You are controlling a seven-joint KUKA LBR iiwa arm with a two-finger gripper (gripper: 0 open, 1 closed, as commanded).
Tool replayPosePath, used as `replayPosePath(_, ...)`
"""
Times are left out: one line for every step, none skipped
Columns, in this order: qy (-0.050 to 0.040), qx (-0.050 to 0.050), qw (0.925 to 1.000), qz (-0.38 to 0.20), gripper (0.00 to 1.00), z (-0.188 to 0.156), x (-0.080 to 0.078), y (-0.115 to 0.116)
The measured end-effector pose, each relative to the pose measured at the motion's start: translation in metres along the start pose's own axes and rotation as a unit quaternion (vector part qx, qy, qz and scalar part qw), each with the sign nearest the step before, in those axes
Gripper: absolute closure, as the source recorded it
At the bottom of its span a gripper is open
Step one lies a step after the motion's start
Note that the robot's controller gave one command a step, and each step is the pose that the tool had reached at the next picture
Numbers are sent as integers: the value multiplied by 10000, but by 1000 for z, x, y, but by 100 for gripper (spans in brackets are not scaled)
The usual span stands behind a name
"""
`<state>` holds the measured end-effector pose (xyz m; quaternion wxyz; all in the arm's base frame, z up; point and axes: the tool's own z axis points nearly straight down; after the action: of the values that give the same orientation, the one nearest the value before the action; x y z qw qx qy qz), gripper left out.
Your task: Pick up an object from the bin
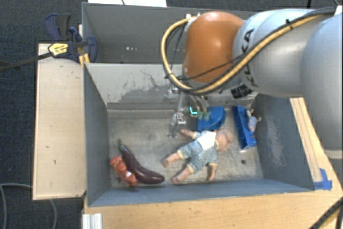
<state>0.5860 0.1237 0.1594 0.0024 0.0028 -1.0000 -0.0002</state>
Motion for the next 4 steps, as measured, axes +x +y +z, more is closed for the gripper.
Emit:
replayPosePath(-39,-5,10000,14,0,-4,-2,-1)
replayPosePath(-70,-14,9995,297,0,31,20,-15)
replayPosePath(-8,-1,10000,27,0,56,33,-44)
replayPosePath(-43,-57,9998,169,100,78,42,-60)
